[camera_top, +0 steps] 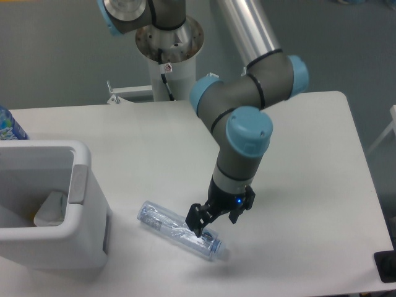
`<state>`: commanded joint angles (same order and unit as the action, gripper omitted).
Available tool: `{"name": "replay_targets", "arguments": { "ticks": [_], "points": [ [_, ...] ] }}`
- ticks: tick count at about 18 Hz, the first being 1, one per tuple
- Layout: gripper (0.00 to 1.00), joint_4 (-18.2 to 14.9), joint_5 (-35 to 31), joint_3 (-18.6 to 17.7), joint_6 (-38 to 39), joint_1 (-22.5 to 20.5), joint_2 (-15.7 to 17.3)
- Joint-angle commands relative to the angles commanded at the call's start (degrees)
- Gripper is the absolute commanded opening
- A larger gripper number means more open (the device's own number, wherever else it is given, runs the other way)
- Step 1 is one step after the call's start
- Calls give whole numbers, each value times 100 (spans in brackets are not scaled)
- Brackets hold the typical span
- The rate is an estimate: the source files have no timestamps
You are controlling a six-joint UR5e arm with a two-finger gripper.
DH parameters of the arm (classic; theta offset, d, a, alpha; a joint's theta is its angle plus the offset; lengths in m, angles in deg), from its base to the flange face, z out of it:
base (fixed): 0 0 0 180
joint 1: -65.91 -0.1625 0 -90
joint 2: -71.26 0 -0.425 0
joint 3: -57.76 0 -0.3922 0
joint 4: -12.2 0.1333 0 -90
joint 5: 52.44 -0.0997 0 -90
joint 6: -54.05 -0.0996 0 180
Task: Place the trash in the trash can
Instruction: 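Rotate the gripper and close it around the bottle's cap end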
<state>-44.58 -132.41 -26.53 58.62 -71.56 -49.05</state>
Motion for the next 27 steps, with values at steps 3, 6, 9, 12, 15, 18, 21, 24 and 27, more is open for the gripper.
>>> {"name": "replay_targets", "arguments": {
  "ticks": [3,6,9,12,15,18,21,24,27],
  "points": [
    [100,-9,-404,184,387,158,-307],
    [100,-26,-660,316,712,343,-554],
    [100,-26,-818,316,958,431,-659],
    [100,-26,-853,299,1178,449,-730],
    [100,-26,-1047,308,1258,501,-879],
    [100,-9,-1196,299,1328,545,-967],
    [100,18,-1196,316,1328,554,-994],
    [99,26,-1196,369,1319,554,-1020],
    [69,26,-1179,492,1328,554,-1064]
  ]
}}
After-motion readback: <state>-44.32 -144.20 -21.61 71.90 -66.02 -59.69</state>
